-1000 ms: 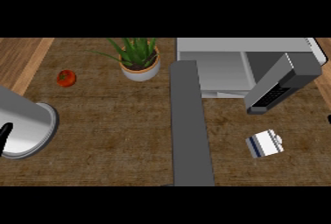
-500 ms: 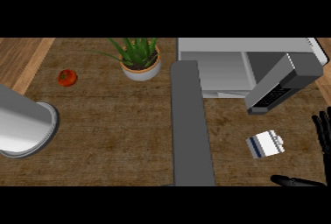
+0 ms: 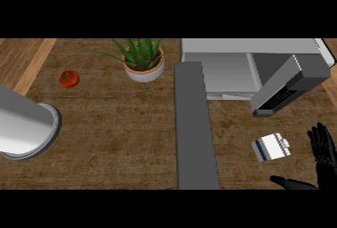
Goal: Pick up the milk, place it into the microwave and close the microwave
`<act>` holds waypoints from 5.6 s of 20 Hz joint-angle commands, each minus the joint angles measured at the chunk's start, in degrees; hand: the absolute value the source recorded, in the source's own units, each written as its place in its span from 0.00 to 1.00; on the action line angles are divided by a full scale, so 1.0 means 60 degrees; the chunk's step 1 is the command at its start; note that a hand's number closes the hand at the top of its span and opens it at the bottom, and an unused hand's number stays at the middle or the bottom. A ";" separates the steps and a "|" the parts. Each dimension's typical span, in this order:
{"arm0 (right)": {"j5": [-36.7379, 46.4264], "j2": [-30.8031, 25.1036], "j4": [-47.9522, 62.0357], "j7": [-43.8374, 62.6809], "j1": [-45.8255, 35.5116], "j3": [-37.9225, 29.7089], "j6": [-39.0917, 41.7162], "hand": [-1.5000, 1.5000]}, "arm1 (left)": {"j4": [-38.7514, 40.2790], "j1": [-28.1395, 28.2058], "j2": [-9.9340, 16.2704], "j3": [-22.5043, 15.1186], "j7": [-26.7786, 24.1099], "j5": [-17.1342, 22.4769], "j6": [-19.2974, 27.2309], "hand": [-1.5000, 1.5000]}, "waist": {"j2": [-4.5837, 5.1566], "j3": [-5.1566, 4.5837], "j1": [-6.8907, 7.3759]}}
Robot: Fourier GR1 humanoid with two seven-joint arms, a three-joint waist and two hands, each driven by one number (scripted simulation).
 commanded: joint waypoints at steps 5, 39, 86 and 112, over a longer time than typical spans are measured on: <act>0.0910 -0.0166 0.3655 -0.1978 -0.1181 -0.0034 -0.0536 0.00 | -0.0398 0.0227 -0.0218 0.0389 0.0010 0.0797 -0.0484 0.00 | 0.0009 0.0001 0.0025; 0.1174 -0.1309 1.1424 -0.6801 -0.5161 -0.0852 0.0043 1.00 | -0.0697 0.0955 -0.0479 0.0993 0.0444 0.1899 -0.1320 0.00 | 0.0078 0.0041 0.0177; 0.2172 -0.1725 1.2459 -0.2499 -1.1065 -0.0343 -0.3907 1.00 | 0.0858 -0.0907 0.0251 0.1413 0.1060 0.2182 -0.1841 0.00 | 0.0516 0.0045 0.0991; 0.2175 -0.2885 1.2763 -0.1966 -1.1499 -0.0646 -0.4768 1.00 | 0.1340 -0.1896 0.0853 0.1378 0.1129 0.2051 -0.1844 0.00 | 0.0957 0.0111 0.1769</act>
